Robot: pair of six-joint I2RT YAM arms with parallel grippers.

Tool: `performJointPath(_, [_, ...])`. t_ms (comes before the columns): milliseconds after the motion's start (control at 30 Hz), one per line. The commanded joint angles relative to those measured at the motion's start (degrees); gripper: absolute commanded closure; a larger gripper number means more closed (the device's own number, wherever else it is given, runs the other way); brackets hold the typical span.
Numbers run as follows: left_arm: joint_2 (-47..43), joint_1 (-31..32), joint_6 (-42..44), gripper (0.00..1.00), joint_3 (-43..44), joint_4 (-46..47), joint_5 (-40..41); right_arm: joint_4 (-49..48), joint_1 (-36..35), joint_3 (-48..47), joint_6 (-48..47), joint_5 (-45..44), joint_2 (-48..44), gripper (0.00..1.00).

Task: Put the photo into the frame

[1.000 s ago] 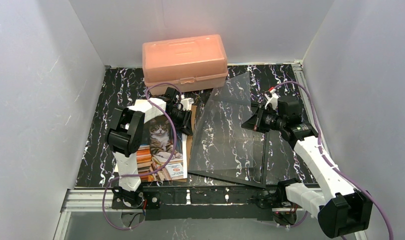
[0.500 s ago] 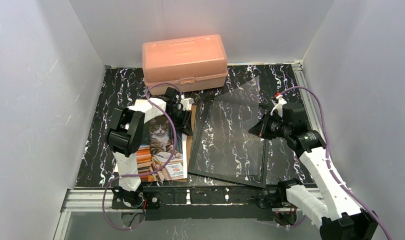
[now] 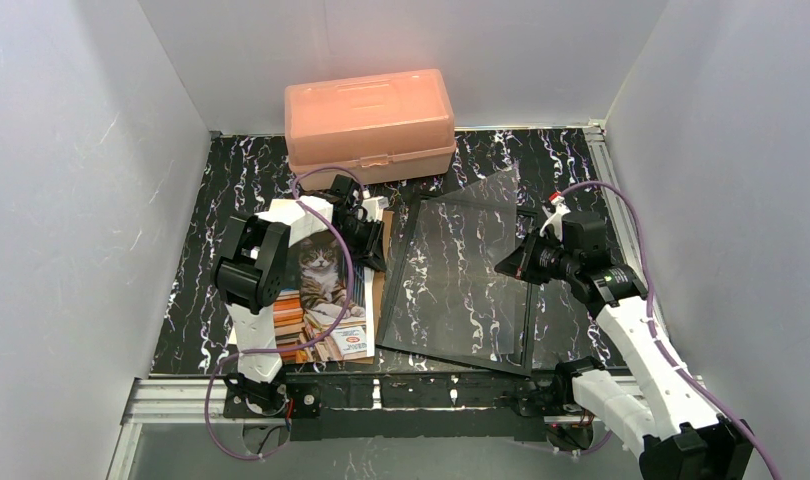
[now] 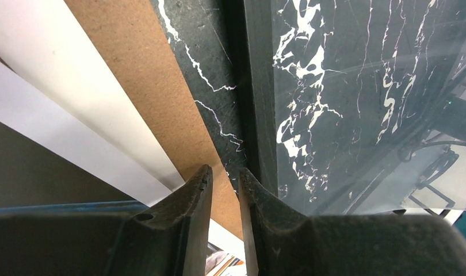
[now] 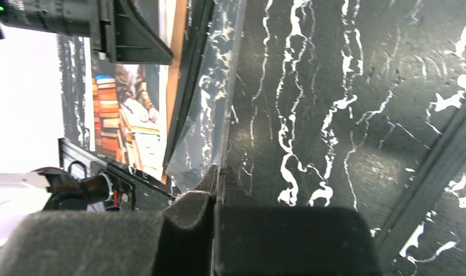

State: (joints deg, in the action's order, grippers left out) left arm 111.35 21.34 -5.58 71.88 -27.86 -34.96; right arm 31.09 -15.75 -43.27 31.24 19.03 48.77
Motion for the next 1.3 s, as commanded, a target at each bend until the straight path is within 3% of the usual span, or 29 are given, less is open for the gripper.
performJointPath(0, [0.4, 0.9, 0.1, 0.79, 0.8, -1.2, -1.3, -7.9, 0.1, 0.0, 3.1, 5.2, -1.8, 0.99])
performJointPath(1267, [1.0, 1.2, 0.6, 0.85, 1.0, -1.5, -1.3, -23.3, 0.1, 6.1, 12.1, 10.4, -7.6, 0.99])
